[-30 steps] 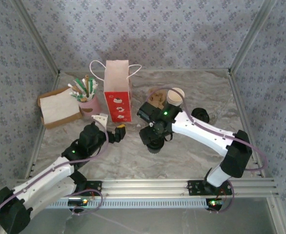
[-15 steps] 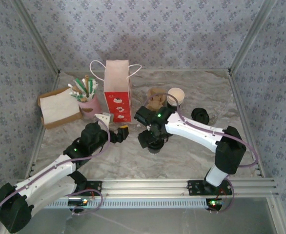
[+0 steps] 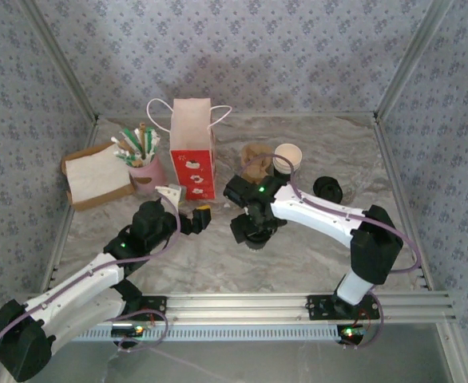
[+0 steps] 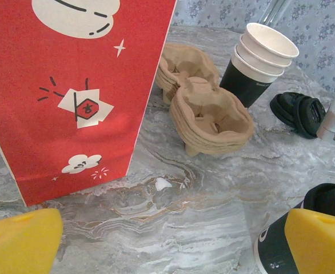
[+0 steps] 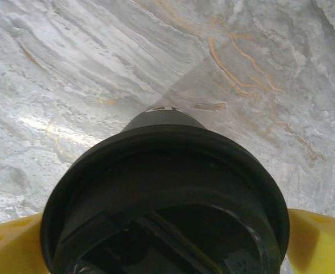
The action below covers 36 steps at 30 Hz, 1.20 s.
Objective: Pack the takeout coffee
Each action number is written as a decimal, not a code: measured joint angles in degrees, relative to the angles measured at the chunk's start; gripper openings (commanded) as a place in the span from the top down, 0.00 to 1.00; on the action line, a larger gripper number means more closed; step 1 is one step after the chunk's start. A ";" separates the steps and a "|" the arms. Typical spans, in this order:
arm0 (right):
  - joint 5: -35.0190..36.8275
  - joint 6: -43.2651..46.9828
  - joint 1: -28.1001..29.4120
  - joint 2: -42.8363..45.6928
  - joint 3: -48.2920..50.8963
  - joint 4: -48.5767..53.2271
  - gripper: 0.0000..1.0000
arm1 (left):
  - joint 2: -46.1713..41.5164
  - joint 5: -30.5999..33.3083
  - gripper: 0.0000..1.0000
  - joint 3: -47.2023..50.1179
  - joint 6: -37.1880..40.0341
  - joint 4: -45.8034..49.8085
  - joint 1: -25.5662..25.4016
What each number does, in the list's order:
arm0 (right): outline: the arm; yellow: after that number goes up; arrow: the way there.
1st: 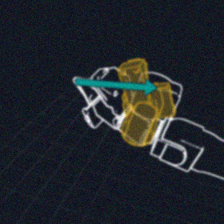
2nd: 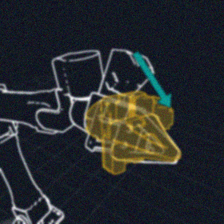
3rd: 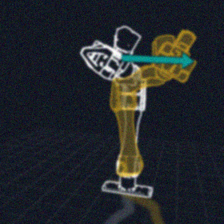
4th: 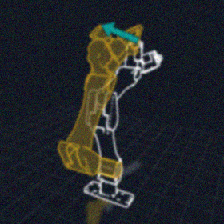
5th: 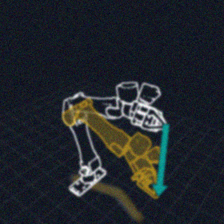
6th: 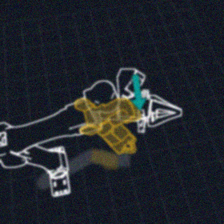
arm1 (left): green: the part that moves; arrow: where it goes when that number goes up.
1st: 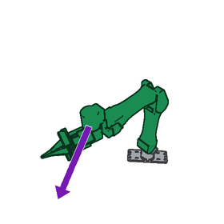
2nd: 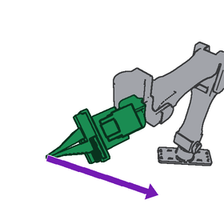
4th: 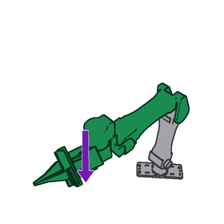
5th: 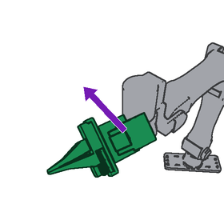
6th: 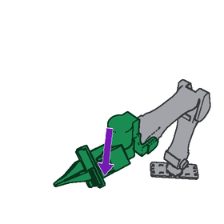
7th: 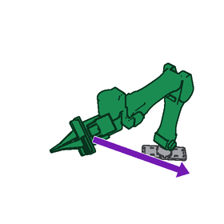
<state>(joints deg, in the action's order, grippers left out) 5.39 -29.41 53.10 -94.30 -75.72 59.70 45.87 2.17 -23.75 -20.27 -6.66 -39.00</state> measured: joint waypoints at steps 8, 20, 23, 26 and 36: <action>1.77 -2.56 -2.05 0.17 2.78 -0.35 0.00 | 0.00 -0.04 0.00 0.00 -0.02 0.00 0.00; 6.05 -9.18 -7.54 5.57 10.54 -1.29 0.06 | 0.11 -0.76 0.00 0.00 -0.42 -0.46 0.00; 7.30 -11.37 -9.40 6.69 12.55 -1.16 0.06 | 0.33 -0.94 0.00 0.00 -0.42 -0.79 0.00; 8.85 -13.40 -11.04 8.31 14.05 -0.68 0.06 | 0.44 -1.14 0.00 0.00 -0.42 -0.87 0.00; 12.76 -18.29 -19.82 18.95 21.90 1.90 0.03 | 0.44 -1.36 0.00 0.00 -0.74 -0.90 0.00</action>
<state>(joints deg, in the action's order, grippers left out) 18.15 -47.70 33.28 -75.35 -53.82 61.60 46.30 0.82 -23.75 -21.02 -7.55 -39.00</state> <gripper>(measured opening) 0.969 0.997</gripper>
